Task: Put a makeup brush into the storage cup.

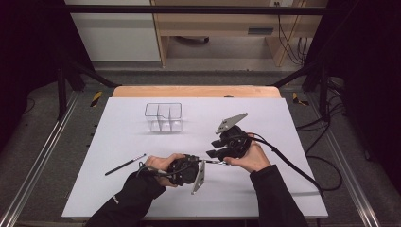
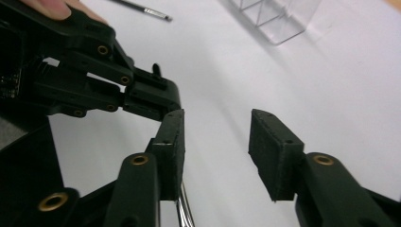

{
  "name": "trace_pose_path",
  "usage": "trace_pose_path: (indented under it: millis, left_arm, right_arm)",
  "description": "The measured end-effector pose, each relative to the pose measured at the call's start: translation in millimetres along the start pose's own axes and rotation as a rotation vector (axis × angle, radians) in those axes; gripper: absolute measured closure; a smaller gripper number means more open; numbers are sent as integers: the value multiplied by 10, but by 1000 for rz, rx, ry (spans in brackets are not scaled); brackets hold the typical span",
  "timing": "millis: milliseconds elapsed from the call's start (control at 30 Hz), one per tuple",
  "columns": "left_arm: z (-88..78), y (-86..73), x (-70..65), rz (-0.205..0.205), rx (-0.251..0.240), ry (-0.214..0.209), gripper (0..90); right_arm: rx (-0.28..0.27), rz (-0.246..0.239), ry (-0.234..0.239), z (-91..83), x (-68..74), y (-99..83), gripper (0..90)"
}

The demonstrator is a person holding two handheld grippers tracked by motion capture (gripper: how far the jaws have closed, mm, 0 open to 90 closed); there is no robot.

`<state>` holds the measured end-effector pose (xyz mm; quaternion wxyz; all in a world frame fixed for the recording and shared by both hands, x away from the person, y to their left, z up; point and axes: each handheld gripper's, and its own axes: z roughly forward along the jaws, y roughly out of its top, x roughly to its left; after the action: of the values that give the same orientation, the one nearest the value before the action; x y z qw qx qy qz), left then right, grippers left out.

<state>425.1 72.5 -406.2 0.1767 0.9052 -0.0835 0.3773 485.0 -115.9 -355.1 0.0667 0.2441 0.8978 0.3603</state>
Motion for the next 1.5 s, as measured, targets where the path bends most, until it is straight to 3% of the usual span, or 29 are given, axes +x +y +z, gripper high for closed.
trace_pose_path:
  millis: [467, 600, 967, 1133, 1500]
  left_arm:
    - [10, -202, 12, -164, 19, -9, 834]
    - [22, -256, 20, -230, 19, -16, 833]
    - [24, -390, 33, -433, 1, -21, 833]
    - [37, -412, 29, -487, 17, -11, 833]
    - [39, -462, 6, -645, -29, 14, 833]
  right_arm:
    - [-149, 61, -115, -176, -59, -59, 310]
    - [-170, 69, -123, -209, -60, -79, 263]
    - [-223, 151, -116, -255, -120, -198, 227]
    - [-263, 179, -120, -280, -132, -261, 213]
    - [-301, 205, -145, -249, -111, -375, 174]
